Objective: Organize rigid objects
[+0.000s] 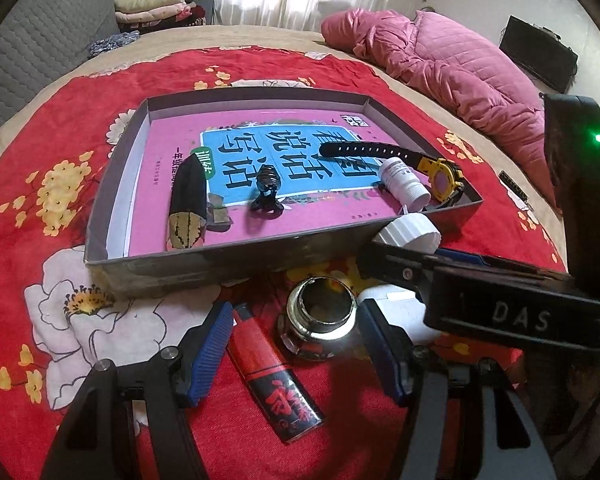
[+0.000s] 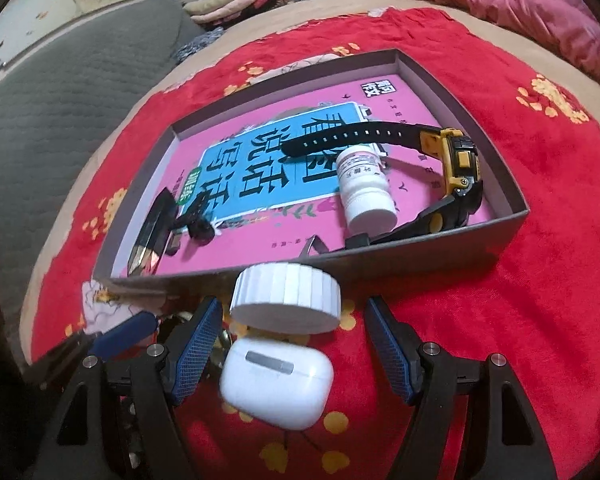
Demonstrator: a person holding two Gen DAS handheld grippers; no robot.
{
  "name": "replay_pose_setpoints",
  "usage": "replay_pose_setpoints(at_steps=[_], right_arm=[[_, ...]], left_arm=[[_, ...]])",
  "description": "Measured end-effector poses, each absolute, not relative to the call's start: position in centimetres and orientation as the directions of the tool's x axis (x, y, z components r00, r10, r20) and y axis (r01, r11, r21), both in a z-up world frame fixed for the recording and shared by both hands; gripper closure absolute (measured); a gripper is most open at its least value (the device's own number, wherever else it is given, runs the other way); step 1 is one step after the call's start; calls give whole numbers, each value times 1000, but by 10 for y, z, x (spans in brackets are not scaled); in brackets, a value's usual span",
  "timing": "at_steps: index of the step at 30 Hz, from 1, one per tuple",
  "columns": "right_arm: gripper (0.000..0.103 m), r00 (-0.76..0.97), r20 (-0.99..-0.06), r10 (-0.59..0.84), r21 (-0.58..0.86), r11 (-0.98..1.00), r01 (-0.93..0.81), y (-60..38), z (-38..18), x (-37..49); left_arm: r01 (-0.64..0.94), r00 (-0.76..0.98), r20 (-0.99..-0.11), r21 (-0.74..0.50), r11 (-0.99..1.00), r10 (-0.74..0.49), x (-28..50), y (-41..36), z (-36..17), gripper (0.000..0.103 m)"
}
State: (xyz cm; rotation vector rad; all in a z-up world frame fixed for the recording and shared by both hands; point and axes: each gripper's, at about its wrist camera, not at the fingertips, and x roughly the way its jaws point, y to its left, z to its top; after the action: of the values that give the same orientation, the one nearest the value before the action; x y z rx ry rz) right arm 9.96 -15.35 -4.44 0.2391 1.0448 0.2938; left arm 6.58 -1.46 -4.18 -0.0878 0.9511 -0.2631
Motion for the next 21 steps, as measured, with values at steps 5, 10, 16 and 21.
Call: replay_pose_setpoints(at_steps=[5,10,16,21], right_arm=[[28,476,-814,332,304,943,-137,-148,-43,103],[48,473,-819,325,280,946,-164,-147,-44,102],[51,478,-809,341,283,940,-192,-148,-42,99],[51,495,-800,338,273,941,-199,-155,-34,96]], left_arm=[[188,556,-786,-197,962,-270,67,-15,-41,39],[211,557,-784,-185,960,-273,69,-21,-41,39],[245,551,-778,-194,950,-301,70,-28,-42,39],[247,544,-771,-230,941,-331,73,-25,-44,39]])
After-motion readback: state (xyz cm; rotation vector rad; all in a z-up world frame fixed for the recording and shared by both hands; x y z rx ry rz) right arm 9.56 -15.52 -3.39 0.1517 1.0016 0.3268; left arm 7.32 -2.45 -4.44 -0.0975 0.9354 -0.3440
